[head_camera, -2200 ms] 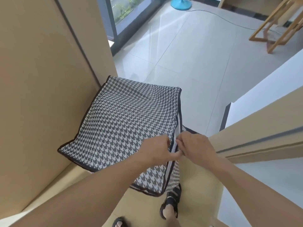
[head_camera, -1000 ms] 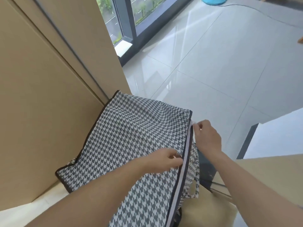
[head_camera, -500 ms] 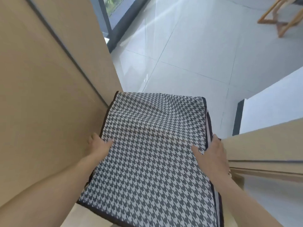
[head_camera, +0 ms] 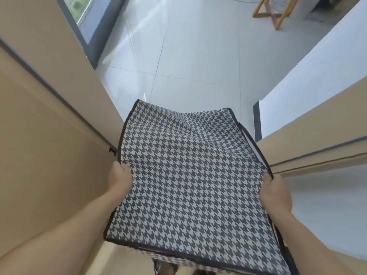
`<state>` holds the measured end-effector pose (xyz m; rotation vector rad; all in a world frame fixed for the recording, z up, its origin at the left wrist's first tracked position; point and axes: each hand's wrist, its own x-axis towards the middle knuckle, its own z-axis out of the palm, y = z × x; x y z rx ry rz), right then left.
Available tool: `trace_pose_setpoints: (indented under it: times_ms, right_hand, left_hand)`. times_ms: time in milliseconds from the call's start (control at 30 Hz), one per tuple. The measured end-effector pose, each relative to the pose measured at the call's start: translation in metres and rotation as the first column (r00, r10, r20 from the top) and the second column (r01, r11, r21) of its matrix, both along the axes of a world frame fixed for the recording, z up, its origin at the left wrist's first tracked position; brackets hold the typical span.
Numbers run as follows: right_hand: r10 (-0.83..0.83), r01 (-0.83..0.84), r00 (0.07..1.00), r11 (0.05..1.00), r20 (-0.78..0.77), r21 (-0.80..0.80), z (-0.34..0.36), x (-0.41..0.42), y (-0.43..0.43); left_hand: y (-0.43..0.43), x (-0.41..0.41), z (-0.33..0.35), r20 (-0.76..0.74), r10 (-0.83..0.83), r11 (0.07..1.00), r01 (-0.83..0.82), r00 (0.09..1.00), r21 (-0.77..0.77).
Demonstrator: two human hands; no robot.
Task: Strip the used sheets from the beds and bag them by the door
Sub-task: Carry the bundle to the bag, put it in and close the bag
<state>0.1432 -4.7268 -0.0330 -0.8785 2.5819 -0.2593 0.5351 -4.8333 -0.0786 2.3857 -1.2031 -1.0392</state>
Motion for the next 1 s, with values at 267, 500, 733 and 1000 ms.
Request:
trace_pose_setpoints:
  times_ms: [267, 500, 733, 1000]
  right_hand:
    - [0.212, -0.196, 0.977, 0.925, 0.014, -0.325, 0.121, -0.029, -0.012]
    - [0.100, -0.118, 0.990, 0.972, -0.100, -0.203, 0.116, -0.089, 0.016]
    - [-0.027, 0.032, 0.997, 0.998, -0.068, 0.061, 0.010, -0.103, 0.056]
    - [0.079, -0.061, 0.993, 0.980, -0.089, 0.187, 0.015, -0.083, 0.057]
  left_hand:
    - [-0.028, -0.086, 0.180, 0.029, -0.451, 0.804, 0.421, 0.892, -0.420]
    - [-0.031, -0.091, 0.173, 0.128, -0.372, 0.918, 0.385, 0.919, -0.098]
    - [0.007, -0.069, 0.068, 0.459, -0.771, 0.628, 0.643, 0.441, 0.438]
    - [0.004, -0.056, 0.065, 0.214, -0.300, 0.946, 0.261, 0.930, 0.193]
